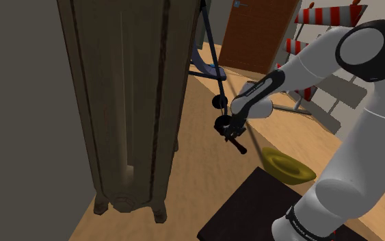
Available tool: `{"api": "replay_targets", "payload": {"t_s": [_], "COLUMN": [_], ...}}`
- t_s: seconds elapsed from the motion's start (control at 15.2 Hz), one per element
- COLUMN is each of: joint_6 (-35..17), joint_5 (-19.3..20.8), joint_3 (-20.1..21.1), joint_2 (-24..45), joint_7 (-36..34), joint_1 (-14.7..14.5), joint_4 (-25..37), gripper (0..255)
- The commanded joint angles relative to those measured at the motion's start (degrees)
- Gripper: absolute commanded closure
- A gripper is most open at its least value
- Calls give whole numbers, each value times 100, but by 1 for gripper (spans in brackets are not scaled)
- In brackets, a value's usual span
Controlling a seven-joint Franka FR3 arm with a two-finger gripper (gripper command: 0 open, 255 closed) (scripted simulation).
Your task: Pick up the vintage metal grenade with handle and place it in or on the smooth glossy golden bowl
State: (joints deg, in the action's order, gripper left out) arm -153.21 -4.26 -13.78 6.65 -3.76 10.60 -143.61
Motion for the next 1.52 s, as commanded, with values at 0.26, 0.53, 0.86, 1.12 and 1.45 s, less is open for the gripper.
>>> {"api": "replay_targets", "payload": {"t_s": [0.26, 0.53, 0.86, 1.12, 1.45], "joint_6": [485, 816, 1080, 1012, 1012], "joint_5": [265, 399, 545, 795, 1192], "joint_3": [-58, -68, -129, -407, -804], "joint_2": [-465, -747, -1111, -1633, -2233], "joint_7": [-196, -294, -276, 87, 590], "joint_1": [-24, -22, 50, 346, 809], "joint_4": [37, 95, 7, -562, -1133], "gripper": [255, 255, 255, 255, 255]}}
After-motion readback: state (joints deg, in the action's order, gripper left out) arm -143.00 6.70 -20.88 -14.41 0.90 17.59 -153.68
